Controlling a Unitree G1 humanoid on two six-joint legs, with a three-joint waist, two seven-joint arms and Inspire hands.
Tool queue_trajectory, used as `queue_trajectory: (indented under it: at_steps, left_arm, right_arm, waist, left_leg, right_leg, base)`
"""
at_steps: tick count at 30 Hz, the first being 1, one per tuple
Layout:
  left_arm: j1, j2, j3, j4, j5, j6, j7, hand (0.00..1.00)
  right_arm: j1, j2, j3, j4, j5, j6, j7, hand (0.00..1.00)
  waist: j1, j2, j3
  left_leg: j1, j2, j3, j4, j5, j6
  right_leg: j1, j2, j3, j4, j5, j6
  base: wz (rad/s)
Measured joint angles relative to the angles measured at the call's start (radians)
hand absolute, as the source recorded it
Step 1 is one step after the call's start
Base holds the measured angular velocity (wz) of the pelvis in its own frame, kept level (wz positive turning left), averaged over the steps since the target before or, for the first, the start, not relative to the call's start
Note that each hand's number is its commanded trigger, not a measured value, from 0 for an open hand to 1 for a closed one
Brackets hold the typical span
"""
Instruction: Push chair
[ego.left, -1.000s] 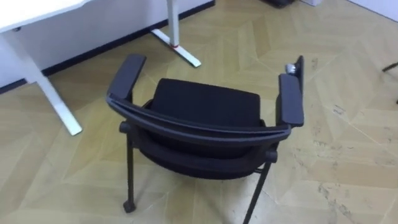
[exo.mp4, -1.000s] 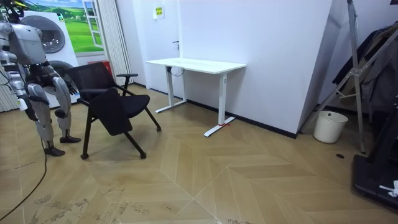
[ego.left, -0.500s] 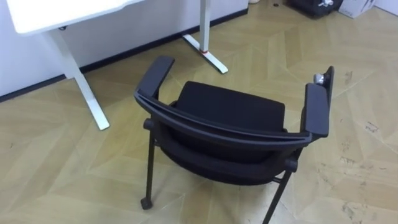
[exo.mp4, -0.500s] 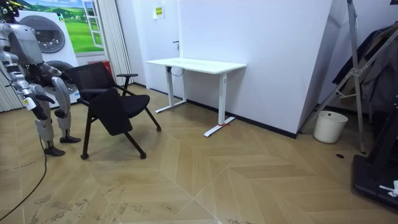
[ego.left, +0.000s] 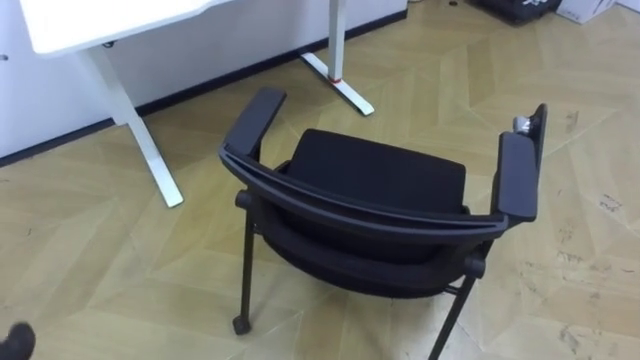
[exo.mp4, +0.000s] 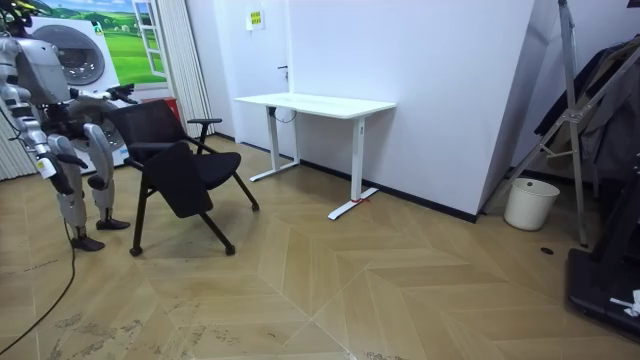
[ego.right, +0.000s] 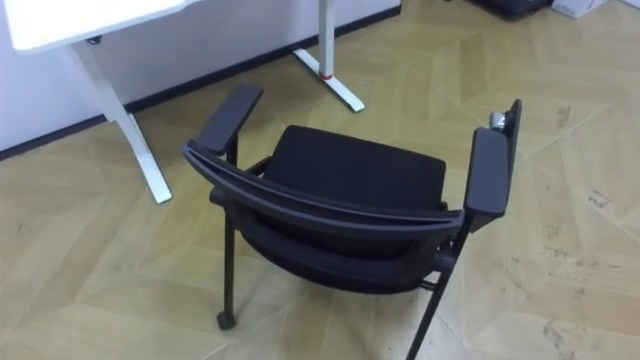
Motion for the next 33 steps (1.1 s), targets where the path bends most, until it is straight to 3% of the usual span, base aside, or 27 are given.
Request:
queue_trajectory:
  at_steps: [5,7,10,13,19,22,27,33]
  left_arm:
    - [-0.002,0.002,-0.029,-0.102,0.237,0.01,0.015,0.0]
    - [-0.008,0.003,-0.041,-0.133,0.384,0.011,0.015,0.0]
    - [-0.012,0.022,-0.083,-0.176,0.507,0.023,0.015,0.0]
    - [-0.031,0.032,-0.132,-0.183,0.589,0.032,0.012,0.0]
    - [-0.029,0.066,-0.197,-0.221,0.674,0.037,0.001,0.0]
    - [-0.029,0.068,-0.231,-0.221,0.687,0.038,-0.01,0.0]
    - [-0.029,0.07,-0.281,-0.221,0.694,0.038,-0.028,0.0]
    - [-0.029,0.11,-0.321,-0.219,0.722,0.046,-0.039,0.0]
  right_arm:
    - [0.003,0.001,-0.001,0.001,-0.034,0.001,0.001,0.0]
    - [0.011,0.001,-0.002,0.001,-0.04,0.0,0.004,0.0]
    - [0.018,0.002,0.001,0.006,-0.043,0.001,0.007,0.0]
    - [0.027,0.002,0.002,0.006,-0.043,0.001,0.026,0.0]
    - [0.02,-0.002,0.001,0.016,-0.056,0.001,0.057,0.0]
    - [0.014,-0.005,0.001,0.019,-0.054,0.001,0.071,0.0]
    - [-0.008,-0.007,0.002,0.038,-0.057,0.002,0.075,0.0]
    - [-0.001,-0.009,0.001,0.049,-0.057,0.023,0.09,0.0]
  waist:
    - [-0.037,-0.004,0.0026]
    - [-0.047,-0.005,0.0035]
    - [-0.065,0.002,0.0069]
    - [-0.068,0.011,0.0043]
    - [-0.094,0.031,0.0014]
    - [-0.111,0.035,-0.0013]
    - [-0.121,0.028,-0.0022]
    - [-0.13,0.008,-0.0025]
  left_leg:
    - [0.001,0.001,0.0,0.0,0.0,0.0]
    - [0.002,0.001,0.0,-0.001,0.0,0.0]
    - [0.0,0.002,0.002,-0.002,0.0,0.0]
    - [-0.001,0.003,0.009,-0.003,0.0,0.0]
    - [-0.001,0.003,0.028,-0.004,0.0,0.0]
    - [0.001,0.004,0.032,-0.005,0.0,0.0]
    - [0.017,0.009,0.055,-0.017,0.001,0.001]
    - [0.02,0.009,0.058,-0.019,0.001,0.001]
  right_leg:
    - [0.002,-0.001,0.006,-0.001,0.0,0.0]
    - [0.0,-0.001,0.008,-0.002,0.0,0.0]
    - [-0.002,-0.001,0.012,-0.002,0.0,0.0]
    - [-0.002,-0.001,0.02,-0.002,0.0,0.0]
    - [-0.008,0.0,0.031,-0.002,0.0,0.0]
    - [-0.009,-0.001,0.035,-0.002,0.0,0.0]
    - [-0.013,0.002,0.06,-0.001,0.0,0.0]
    - [-0.015,0.002,0.073,-0.001,0.0,0.0]
  base:
    - [0.0]
    - [0.0]
    - [-0.01]
    - [-0.08]
    - [-0.08]
    - [-0.02]
    - [-0.14]
    - [-0.04]
